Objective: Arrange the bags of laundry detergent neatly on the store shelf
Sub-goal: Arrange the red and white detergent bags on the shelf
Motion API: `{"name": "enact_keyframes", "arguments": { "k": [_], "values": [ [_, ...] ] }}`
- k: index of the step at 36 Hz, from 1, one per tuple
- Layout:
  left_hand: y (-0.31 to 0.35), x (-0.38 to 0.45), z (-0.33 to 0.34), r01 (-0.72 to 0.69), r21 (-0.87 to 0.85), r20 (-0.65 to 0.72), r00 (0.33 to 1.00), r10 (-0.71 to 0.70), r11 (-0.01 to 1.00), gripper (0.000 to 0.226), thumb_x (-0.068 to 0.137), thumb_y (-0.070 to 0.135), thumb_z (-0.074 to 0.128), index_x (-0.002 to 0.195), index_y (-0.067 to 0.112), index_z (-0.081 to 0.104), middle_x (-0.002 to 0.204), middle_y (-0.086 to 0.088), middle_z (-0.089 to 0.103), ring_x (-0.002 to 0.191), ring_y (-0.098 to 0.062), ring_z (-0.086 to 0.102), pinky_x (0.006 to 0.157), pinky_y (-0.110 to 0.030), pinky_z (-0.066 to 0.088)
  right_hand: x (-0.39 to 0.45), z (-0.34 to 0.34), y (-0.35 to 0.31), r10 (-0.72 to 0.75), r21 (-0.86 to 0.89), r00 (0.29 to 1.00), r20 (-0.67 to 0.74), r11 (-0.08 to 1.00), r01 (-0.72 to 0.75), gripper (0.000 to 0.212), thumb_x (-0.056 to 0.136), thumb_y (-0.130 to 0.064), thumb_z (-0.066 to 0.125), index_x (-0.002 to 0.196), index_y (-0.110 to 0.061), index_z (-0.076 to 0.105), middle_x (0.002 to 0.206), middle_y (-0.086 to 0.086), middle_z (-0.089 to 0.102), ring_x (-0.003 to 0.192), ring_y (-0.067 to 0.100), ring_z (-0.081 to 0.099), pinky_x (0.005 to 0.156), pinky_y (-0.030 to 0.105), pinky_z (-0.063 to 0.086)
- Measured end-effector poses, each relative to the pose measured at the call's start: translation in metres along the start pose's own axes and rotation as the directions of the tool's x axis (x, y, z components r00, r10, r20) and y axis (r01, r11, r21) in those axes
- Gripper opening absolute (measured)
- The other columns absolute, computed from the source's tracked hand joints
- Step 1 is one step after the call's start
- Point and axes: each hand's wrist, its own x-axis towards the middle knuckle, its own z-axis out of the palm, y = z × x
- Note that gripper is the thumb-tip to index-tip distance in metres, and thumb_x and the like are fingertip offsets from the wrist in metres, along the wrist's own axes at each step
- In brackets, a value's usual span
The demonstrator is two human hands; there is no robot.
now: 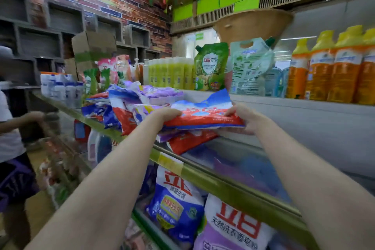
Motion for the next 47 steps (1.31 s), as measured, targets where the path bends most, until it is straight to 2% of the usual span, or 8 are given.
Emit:
{"name": "enact_keyframes", "arguments": {
  "k": [4, 10, 13, 16, 21, 29, 38, 47],
  "values": [
    [-0.005, -0.016, 0.019, 0.019, 0.009, 0.149, 0.989, -0.02, 1.0, 0.044, 0.087, 0.039, 0.063, 0.121, 0.014, 0.052, 0.104, -0.01, 0.062, 0.079, -0.025, 0.063, 0.07, -0.033, 0.054, -0.031, -0.029, 0.016, 0.078, -0.105, 0.997, 0.014, 0.992, -0.076, 0.01, 0.085, -0.018, 0.063, 0.089, -0.01, 0.059, 0.052, 0.004, 0.065, 0.036, 0.013, 0.06, 0.037, 0.021, 0.05],
    [-0.004, -0.029, 0.054, -0.131, -0.144, 0.185, 0.97, 0.156, 0.981, 0.015, 0.088, 0.018, 0.063, 0.075, 0.014, 0.055, 0.079, -0.007, 0.056, 0.068, -0.021, 0.051, 0.068, -0.029, 0.041, -0.062, -0.059, 0.027, -0.119, -0.123, 0.99, -0.071, 0.986, 0.11, 0.075, 0.06, -0.004, 0.082, 0.127, 0.002, 0.048, 0.106, 0.018, 0.068, 0.07, 0.023, 0.07, 0.07, 0.041, 0.06],
    [0.002, -0.042, 0.064, -0.151, -0.406, 0.191, 0.95, 0.245, 0.901, 0.015, 0.08, 0.001, 0.067, 0.084, 0.013, 0.06, 0.068, -0.004, 0.066, 0.056, -0.018, 0.061, 0.064, -0.032, 0.053, -0.086, -0.061, 0.023, -0.243, -0.043, 0.962, -0.126, 0.97, 0.239, 0.056, 0.071, 0.021, 0.063, 0.118, -0.002, 0.044, 0.104, 0.016, 0.065, 0.064, 0.014, 0.069, 0.066, 0.037, 0.059],
    [0.008, -0.06, 0.067, -0.211, -0.584, 0.16, 0.917, 0.366, 0.784, 0.028, 0.07, -0.011, 0.065, 0.082, 0.014, 0.06, 0.05, 0.006, 0.067, 0.042, -0.008, 0.062, 0.044, -0.024, 0.053, -0.107, -0.062, 0.021, -0.325, -0.066, 0.915, -0.239, 0.946, 0.318, 0.075, 0.066, 0.022, 0.065, 0.131, -0.008, 0.043, 0.114, 0.016, 0.065, 0.083, 0.023, 0.065, 0.076, 0.041, 0.056],
    [0.013, -0.088, 0.084, -0.239, -0.666, 0.143, 0.889, 0.434, 0.707, 0.034, 0.071, -0.005, 0.067, 0.101, 0.009, 0.062, 0.094, -0.015, 0.066, 0.076, -0.027, 0.063, 0.083, -0.047, 0.053, -0.157, -0.07, 0.027, -0.342, -0.072, 0.868, -0.361, 0.938, 0.339, 0.05, 0.07, 0.021, 0.063, 0.108, -0.012, 0.059, 0.093, 0.008, 0.067, 0.071, 0.015, 0.063, 0.076, 0.04, 0.056],
    [0.023, -0.17, 0.147, -0.203, -0.652, 0.313, 0.805, 0.504, 0.73, 0.039, 0.083, -0.01, 0.06, 0.119, 0.003, 0.058, 0.101, -0.01, 0.062, 0.066, -0.013, 0.057, 0.061, -0.028, 0.053, -0.265, -0.118, 0.047, -0.321, -0.16, 0.772, -0.549, 0.947, 0.28, 0.045, 0.076, 0.02, 0.06, 0.114, -0.003, 0.055, 0.108, 0.016, 0.065, 0.088, 0.027, 0.063, 0.09, 0.044, 0.051],
    [0.049, -0.252, 0.22, -0.172, -0.632, 0.47, 0.69, 0.55, 0.755, 0.042, 0.083, -0.012, 0.054, 0.122, 0.004, 0.056, 0.113, -0.015, 0.063, 0.092, -0.025, 0.059, 0.081, -0.038, 0.05, -0.356, -0.191, 0.067, -0.252, -0.153, 0.594, -0.764, 0.965, 0.212, 0.056, 0.072, 0.02, 0.064, 0.123, -0.001, 0.054, 0.116, 0.02, 0.064, 0.102, 0.033, 0.063, 0.092, 0.05, 0.051],
    [0.066, -0.302, 0.291, -0.484, -0.333, 0.501, 0.637, 0.587, 0.809, 0.04, 0.081, 0.009, 0.071, 0.119, 0.003, 0.06, 0.12, -0.012, 0.064, 0.111, -0.028, 0.06, 0.094, -0.036, 0.048, -0.411, -0.264, 0.086, -0.196, -0.197, 0.548, -0.813, 0.979, 0.058, 0.053, 0.076, 0.021, 0.06, 0.124, -0.001, 0.053, 0.115, 0.014, 0.062, 0.1, 0.026, 0.058, 0.092, 0.044, 0.048]
  ]
}}
